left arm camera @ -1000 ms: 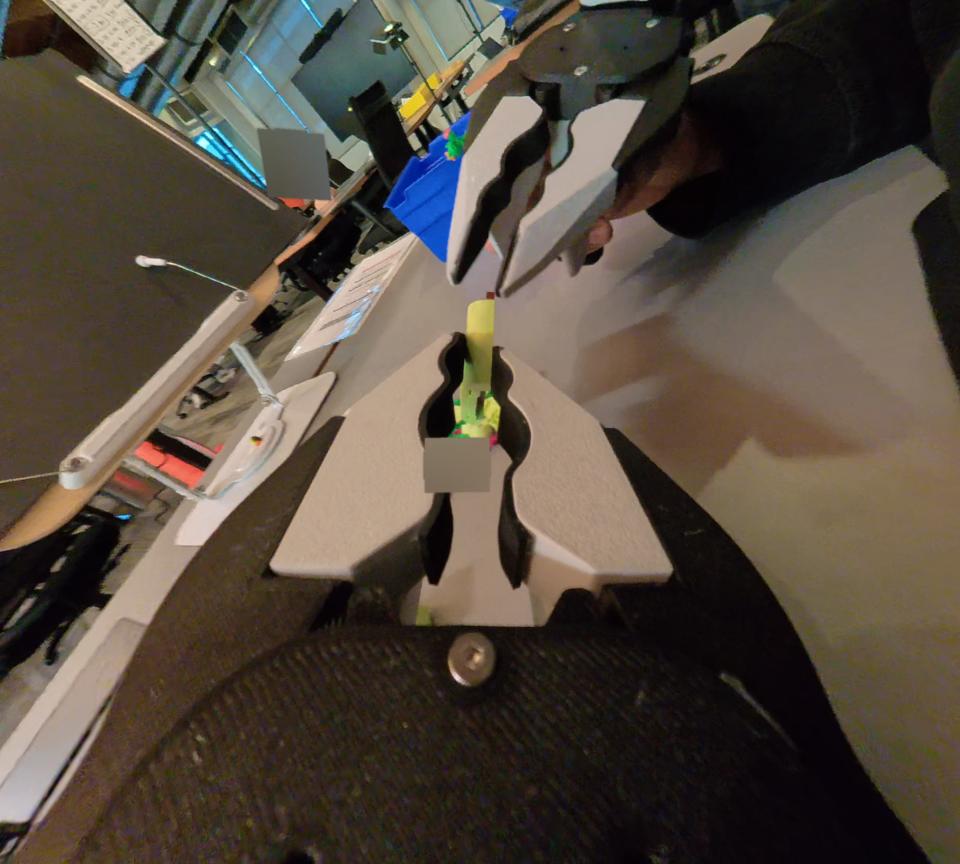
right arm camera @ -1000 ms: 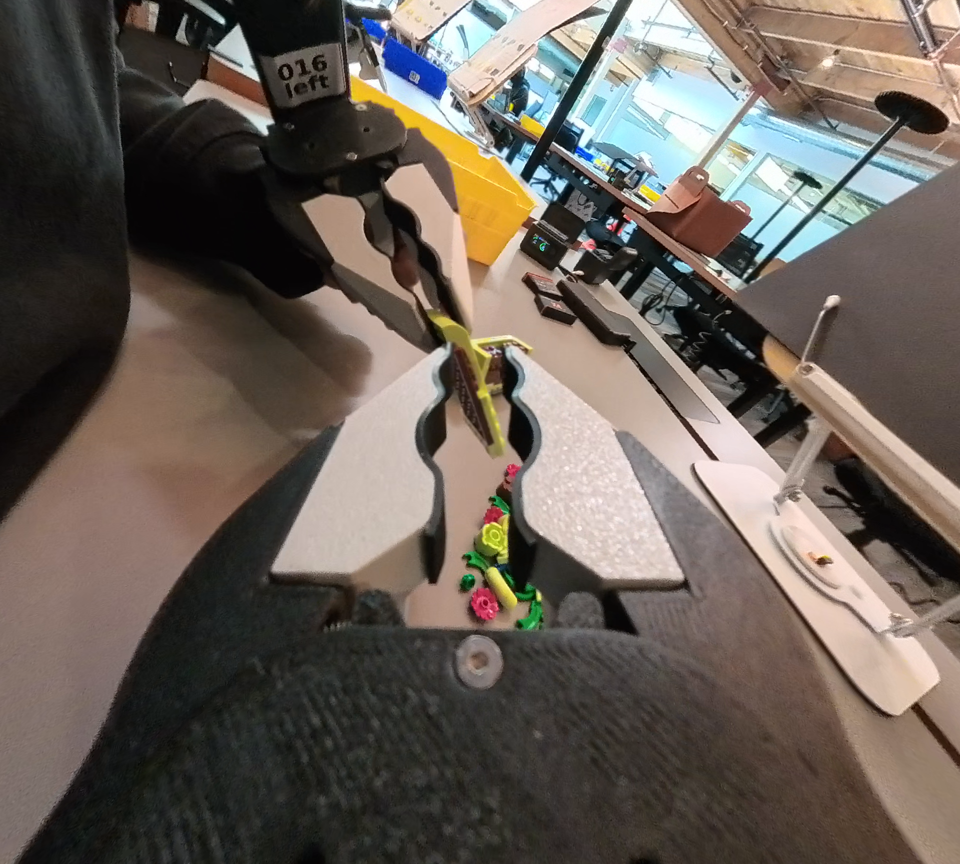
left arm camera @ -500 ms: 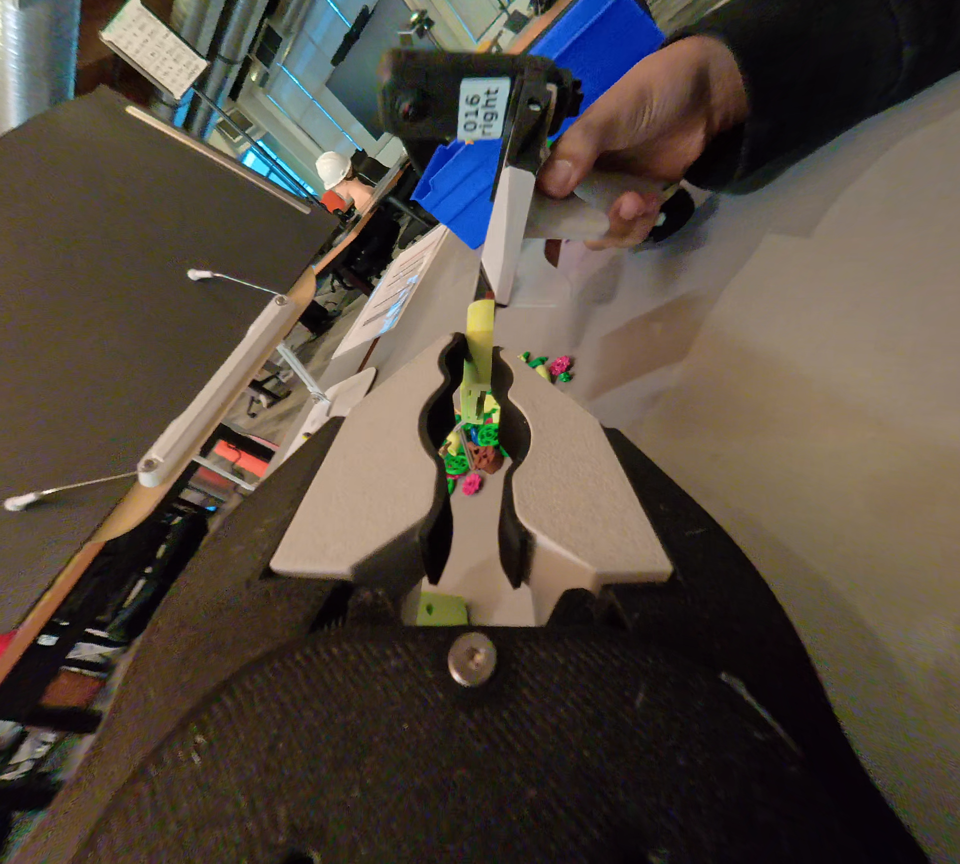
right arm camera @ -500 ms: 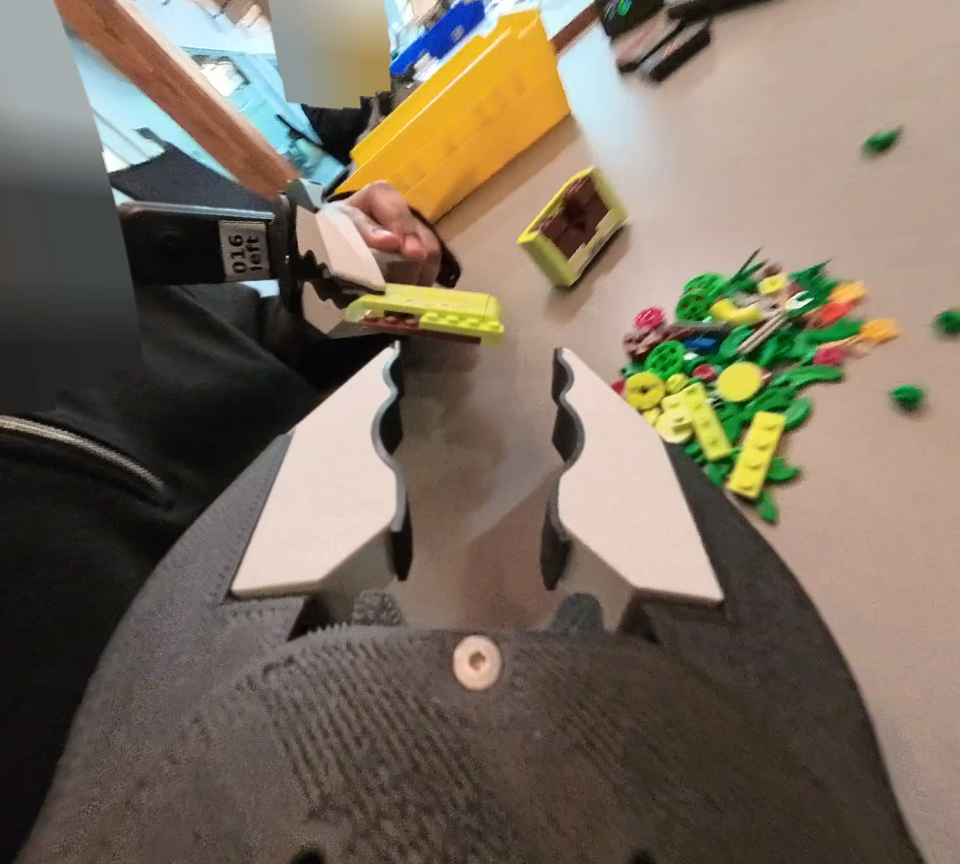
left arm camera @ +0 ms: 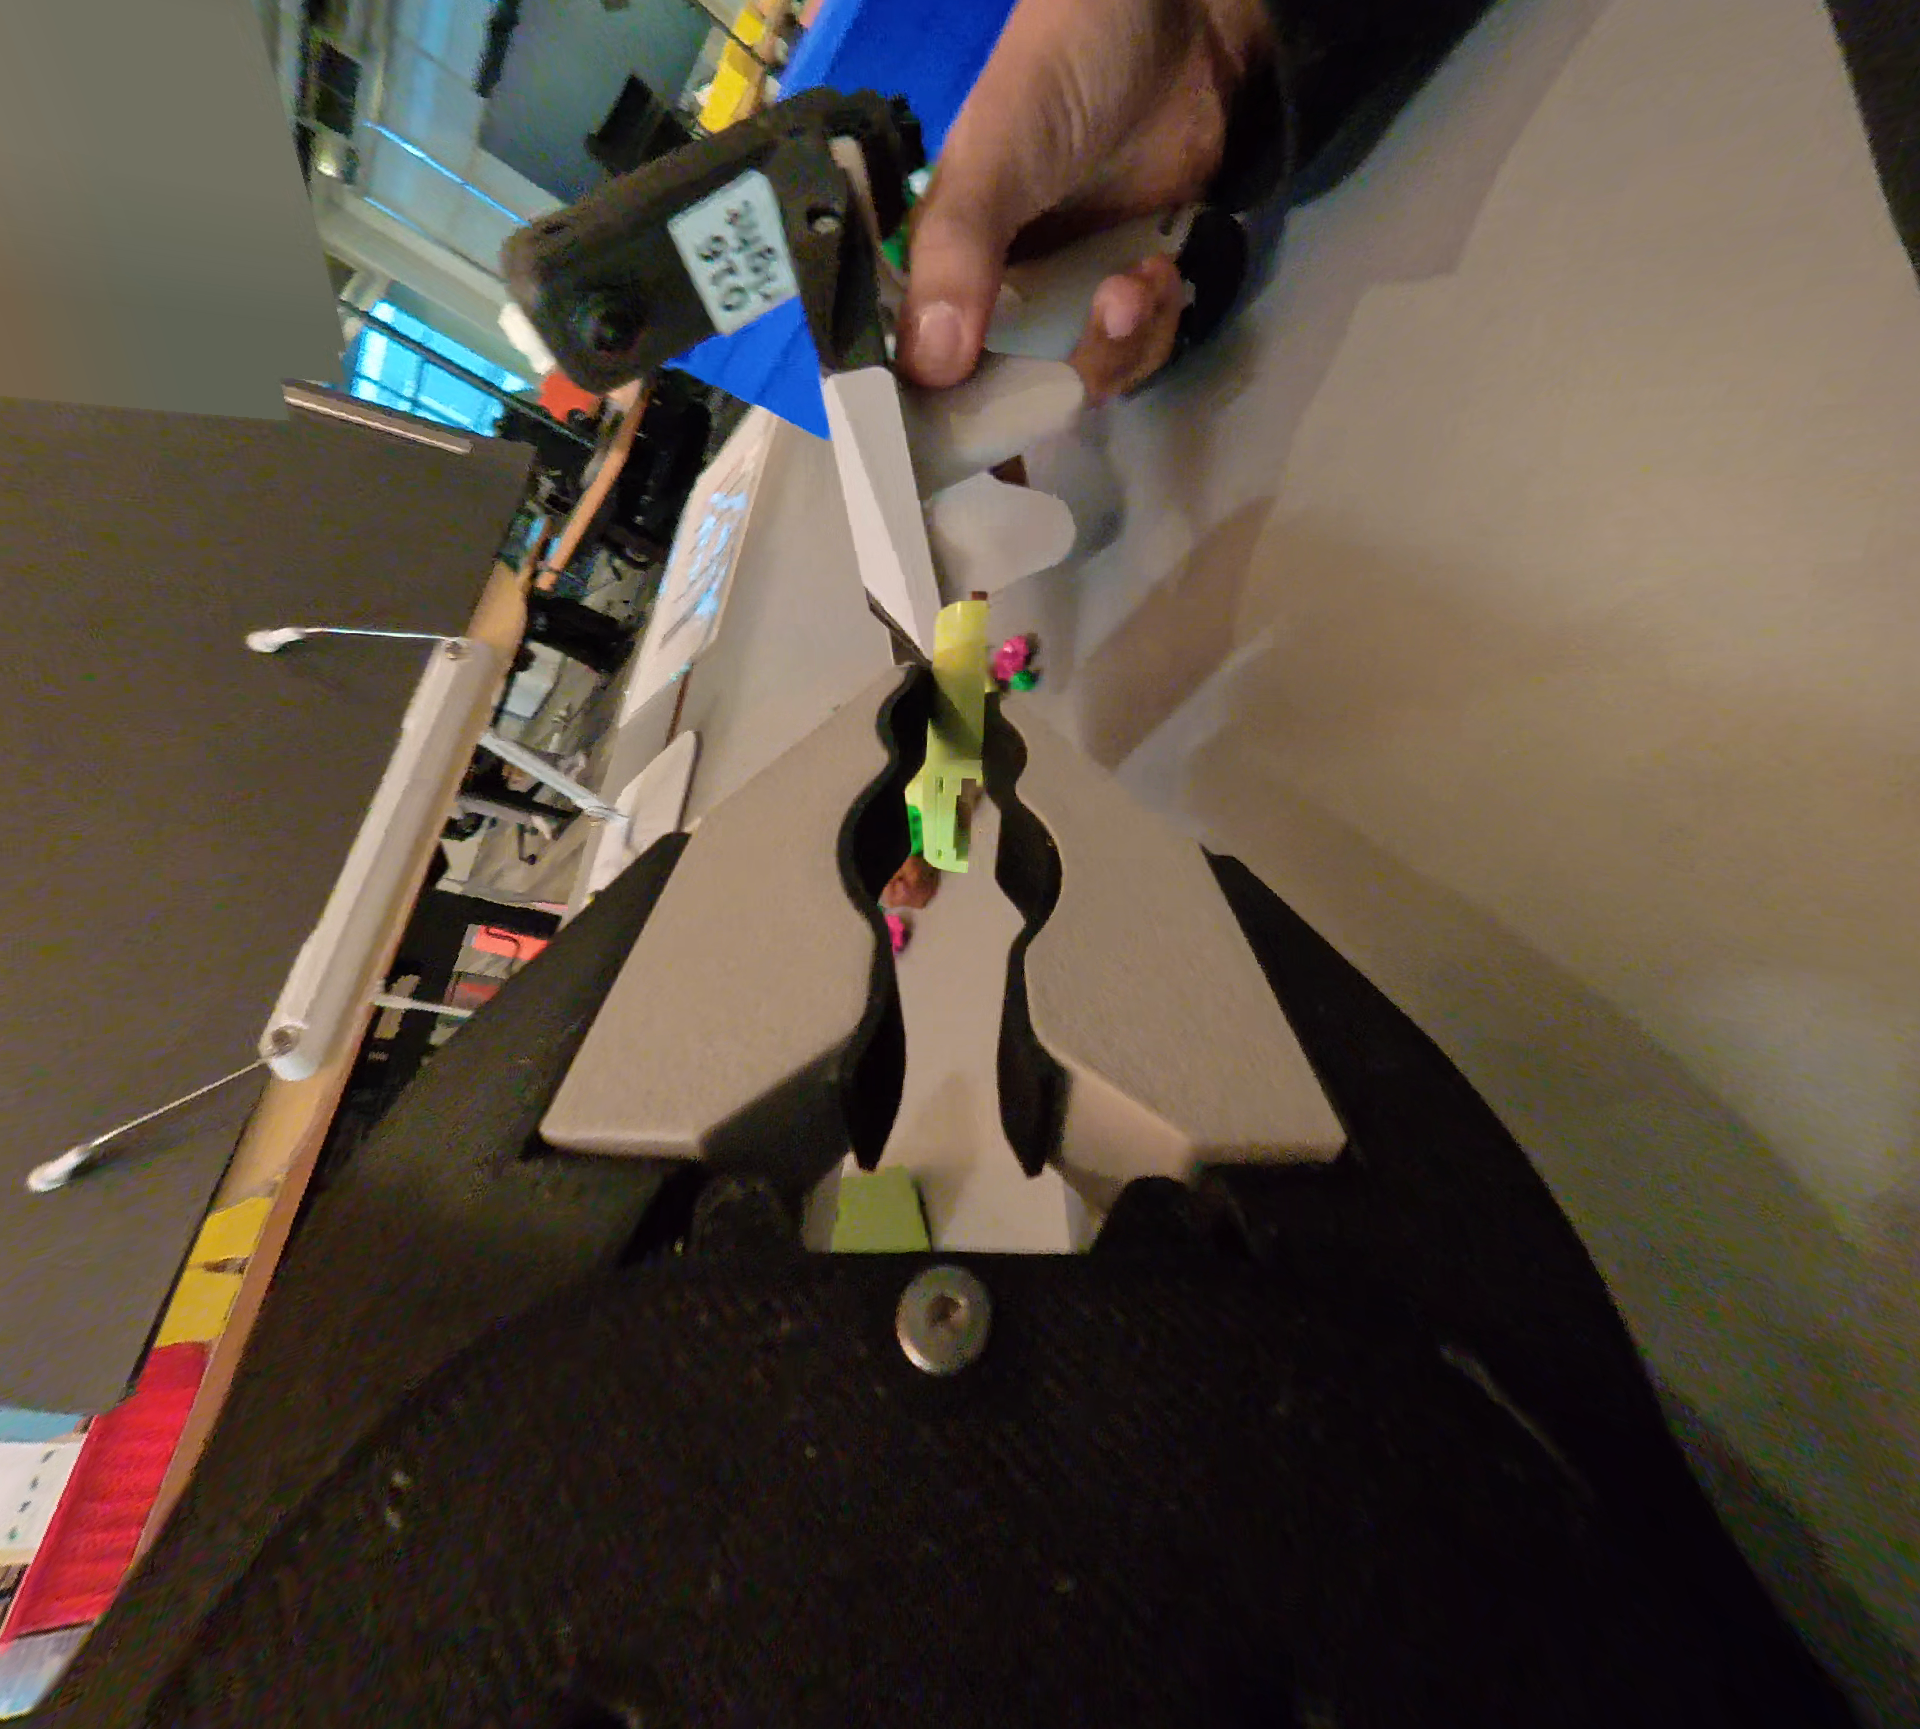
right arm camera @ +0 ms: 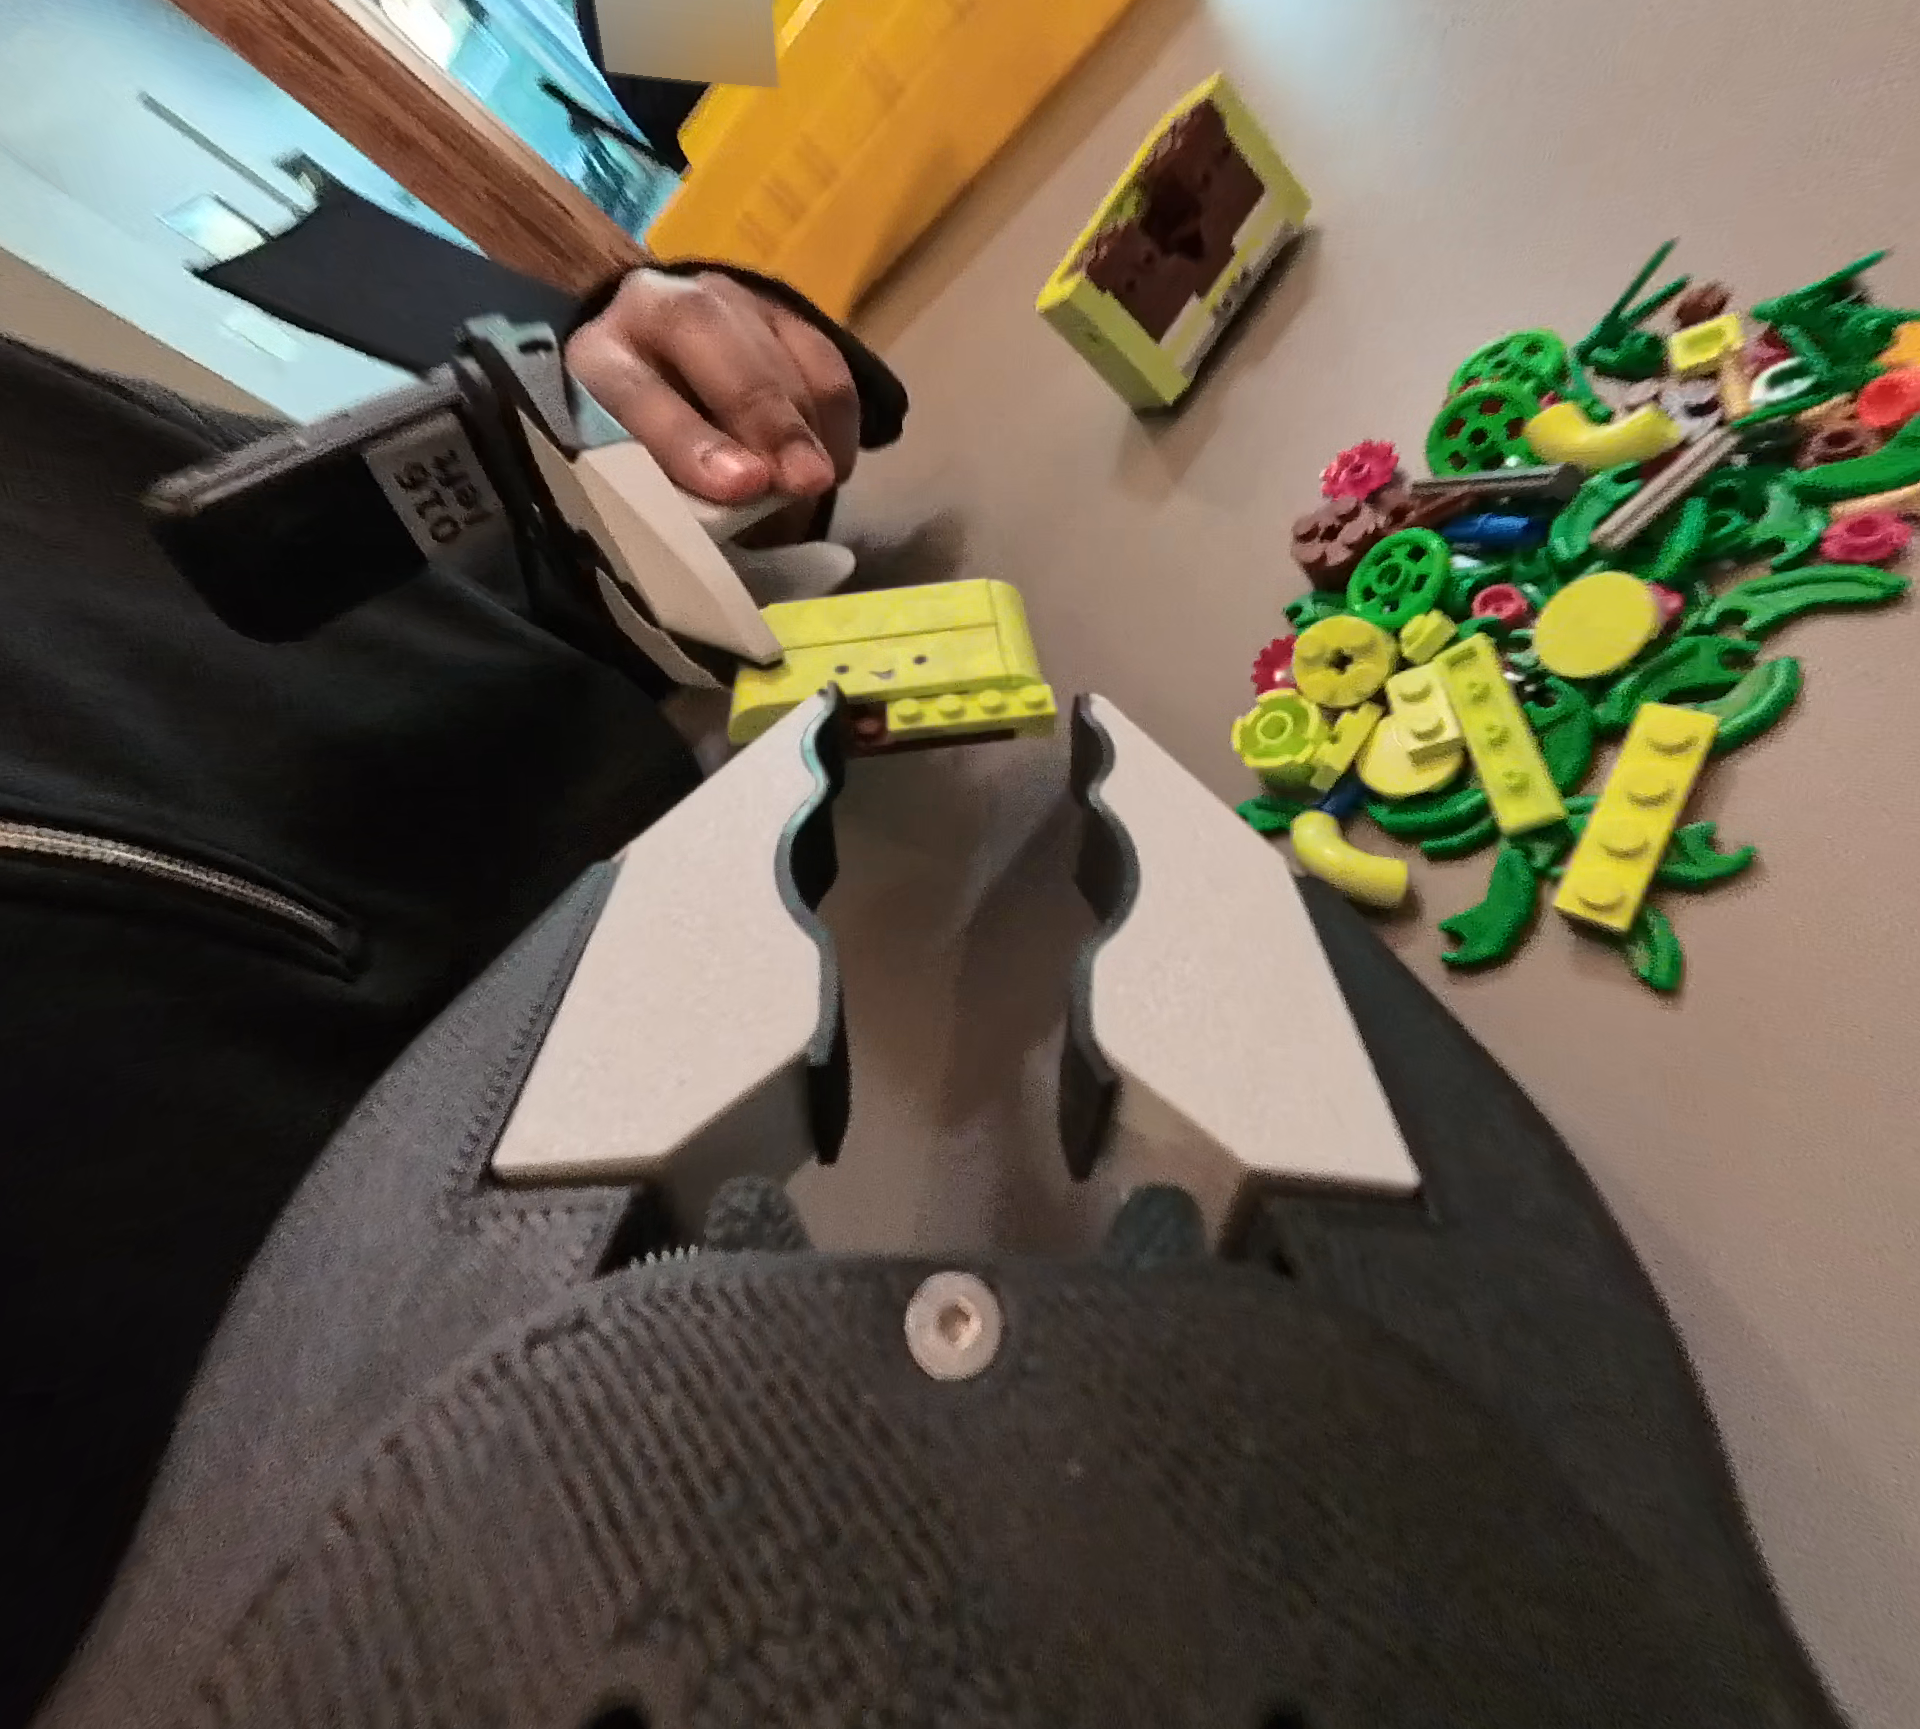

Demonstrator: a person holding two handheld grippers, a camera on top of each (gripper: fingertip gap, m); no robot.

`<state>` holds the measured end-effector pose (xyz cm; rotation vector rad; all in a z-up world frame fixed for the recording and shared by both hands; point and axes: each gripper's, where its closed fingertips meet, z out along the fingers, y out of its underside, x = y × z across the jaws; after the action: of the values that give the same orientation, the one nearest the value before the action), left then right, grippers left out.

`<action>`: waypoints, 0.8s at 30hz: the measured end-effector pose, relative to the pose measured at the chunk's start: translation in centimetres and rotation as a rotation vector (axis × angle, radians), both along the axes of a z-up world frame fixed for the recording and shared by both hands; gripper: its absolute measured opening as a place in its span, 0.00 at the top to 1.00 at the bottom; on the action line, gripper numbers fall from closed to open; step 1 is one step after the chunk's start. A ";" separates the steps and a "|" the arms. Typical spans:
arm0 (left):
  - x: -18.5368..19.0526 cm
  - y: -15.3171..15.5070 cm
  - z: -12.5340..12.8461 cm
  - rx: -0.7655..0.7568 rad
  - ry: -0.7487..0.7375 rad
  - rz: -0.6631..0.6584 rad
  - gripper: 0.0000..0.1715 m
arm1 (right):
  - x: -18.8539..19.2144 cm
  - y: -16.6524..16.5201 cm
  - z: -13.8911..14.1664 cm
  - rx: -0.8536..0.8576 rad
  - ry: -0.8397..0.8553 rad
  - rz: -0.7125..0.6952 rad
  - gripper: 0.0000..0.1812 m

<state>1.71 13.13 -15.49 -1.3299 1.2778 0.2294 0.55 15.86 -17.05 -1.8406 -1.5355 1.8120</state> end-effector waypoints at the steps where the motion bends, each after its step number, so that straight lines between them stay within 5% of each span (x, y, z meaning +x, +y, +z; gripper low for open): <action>1: -0.1 -0.1 -0.6 -0.022 0.025 -0.001 0.97 | 0.0 -0.3 -0.5 0.024 -0.026 0.015 0.77; 8: -0.9 -1.1 -3.8 -0.217 0.016 -0.023 0.94 | 0.1 -0.8 -3.0 0.249 -0.147 0.039 0.78; 10: -0.8 -1.6 -4.7 -0.332 -0.005 -0.037 0.79 | 0.1 -0.8 -3.4 0.289 -0.162 0.041 0.77; 14: -0.3 -2.1 -2.6 -0.457 -0.226 -0.061 0.63 | 0.0 -0.8 -3.3 0.347 -0.141 0.052 0.78; 17: -1.1 -0.9 -1.5 -0.509 -0.362 0.003 0.62 | -0.2 -1.1 -3.1 0.457 -0.096 0.079 0.78; 24: -1.0 0.4 -5.8 -0.677 -0.190 0.179 0.54 | -0.4 -1.3 -4.5 0.717 -0.094 0.123 0.76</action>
<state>0.70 13.48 -21.27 -1.9915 1.1117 -0.2282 0.16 14.56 -21.52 -1.5051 -2.0117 0.9937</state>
